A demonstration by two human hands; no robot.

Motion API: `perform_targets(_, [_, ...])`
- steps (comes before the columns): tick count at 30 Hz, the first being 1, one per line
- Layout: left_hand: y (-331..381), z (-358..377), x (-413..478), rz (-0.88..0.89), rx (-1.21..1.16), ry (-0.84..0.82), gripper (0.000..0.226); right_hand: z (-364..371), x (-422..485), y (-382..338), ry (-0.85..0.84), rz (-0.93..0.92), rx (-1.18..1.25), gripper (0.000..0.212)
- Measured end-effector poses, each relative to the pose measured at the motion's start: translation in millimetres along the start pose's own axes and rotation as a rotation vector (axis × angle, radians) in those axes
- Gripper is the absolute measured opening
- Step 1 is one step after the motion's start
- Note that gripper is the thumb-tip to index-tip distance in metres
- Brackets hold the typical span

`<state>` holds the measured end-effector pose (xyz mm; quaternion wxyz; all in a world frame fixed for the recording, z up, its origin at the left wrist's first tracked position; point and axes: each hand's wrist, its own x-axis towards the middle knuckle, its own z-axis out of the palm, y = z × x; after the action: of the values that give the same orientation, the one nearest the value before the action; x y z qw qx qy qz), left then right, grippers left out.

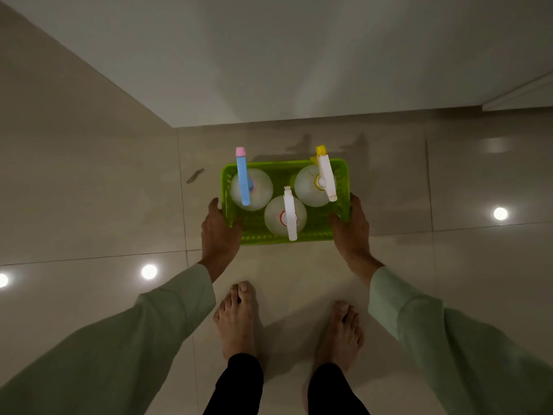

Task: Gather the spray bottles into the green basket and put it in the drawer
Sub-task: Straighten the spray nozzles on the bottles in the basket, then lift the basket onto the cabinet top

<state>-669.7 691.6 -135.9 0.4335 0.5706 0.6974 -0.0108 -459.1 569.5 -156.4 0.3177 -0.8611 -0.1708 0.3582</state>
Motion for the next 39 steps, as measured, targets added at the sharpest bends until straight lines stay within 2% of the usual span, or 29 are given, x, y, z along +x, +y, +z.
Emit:
perform_targets(4, [-6.2, 10.0, 6.2, 0.082, 0.098, 0.109, 0.036, 5.5, 10.2, 5.1, 0.094, -0.066, -0.103, 0.026])
perform_targets(7, [-1.8, 2.5, -1.4, 0.129, 0.123, 0.13, 0.025, -3.0, 6.0, 0.2, 0.081, -0.079, -0.107, 0.021])
perform_targets(12, [27.7, -39.5, -41.8, 0.231, 0.096, 0.137, 0.022, -41.3, -32.4, -33.7, 0.079, -0.097, -0.081, 0.02])
perform_targets(18, [85.2, -117.1, -115.5, 0.307, 0.082, 0.109, 0.022, -120.3, -96.5, -111.5, 0.075, -0.161, -0.051, 0.021])
perform_targets(26, [166.8, -208.7, -196.6, 0.37, 0.026, 0.118, 0.023, -224.7, -150.2, -223.6, 0.074, -0.295, -0.019, 0.032])
perform_targets(33, [239.0, -267.3, -184.4, 0.425, 0.067, 0.192, 0.01, -253.8, -122.0, -311.3, 0.069, -0.384, 0.009, 0.028])
perform_targets(39, [287.5, -292.0, -139.8, 0.39, 0.114, 0.207, 0.024, -239.1, -74.5, -361.9, 0.072, -0.324, -0.028, 0.019])
